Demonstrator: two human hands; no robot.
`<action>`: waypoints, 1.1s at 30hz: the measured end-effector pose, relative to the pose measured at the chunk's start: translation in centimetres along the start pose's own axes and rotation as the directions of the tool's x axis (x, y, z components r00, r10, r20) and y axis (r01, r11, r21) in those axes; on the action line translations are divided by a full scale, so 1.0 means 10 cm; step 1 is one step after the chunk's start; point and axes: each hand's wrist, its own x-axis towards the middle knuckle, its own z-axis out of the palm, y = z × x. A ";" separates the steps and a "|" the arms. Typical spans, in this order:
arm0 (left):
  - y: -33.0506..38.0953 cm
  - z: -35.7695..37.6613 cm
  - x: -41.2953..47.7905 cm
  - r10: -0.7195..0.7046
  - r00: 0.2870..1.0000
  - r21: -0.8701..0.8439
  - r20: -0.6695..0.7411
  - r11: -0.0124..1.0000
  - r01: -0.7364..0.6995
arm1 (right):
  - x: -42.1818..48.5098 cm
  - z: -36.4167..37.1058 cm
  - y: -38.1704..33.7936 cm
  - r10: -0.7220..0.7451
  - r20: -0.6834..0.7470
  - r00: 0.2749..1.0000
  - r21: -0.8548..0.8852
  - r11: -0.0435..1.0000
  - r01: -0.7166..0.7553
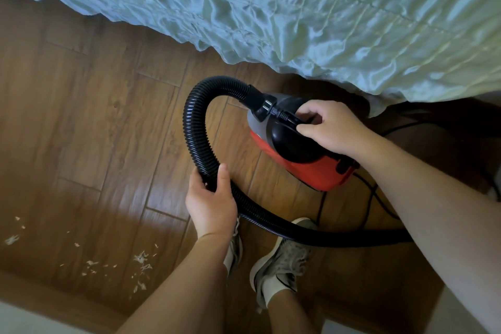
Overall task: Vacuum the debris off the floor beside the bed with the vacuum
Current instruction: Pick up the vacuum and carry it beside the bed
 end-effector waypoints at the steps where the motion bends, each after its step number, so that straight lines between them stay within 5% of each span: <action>1: 0.00 -0.01 0.00 0.002 1.000 0.002 -0.001 1.000 -0.002 | 0.03 0.01 -0.04 -0.005 -0.020 1.000 -0.019 1.000 0.005; 10: -0.03 -0.06 -0.03 -0.009 1.000 -0.006 0.022 1.000 0.009 | 0.26 0.22 -0.23 -0.042 -0.085 0.996 -0.224 0.974 0.022; 23: 0.15 -0.24 -0.07 -0.022 0.996 0.053 0.089 0.998 0.017 | -0.12 -0.09 -0.36 -0.042 -0.213 0.976 -0.084 0.996 0.025; 33: 0.48 -0.47 -0.17 0.108 0.982 0.212 0.154 0.967 -0.140 | -0.65 -0.48 -0.47 -0.030 -0.254 0.967 0.033 0.999 0.039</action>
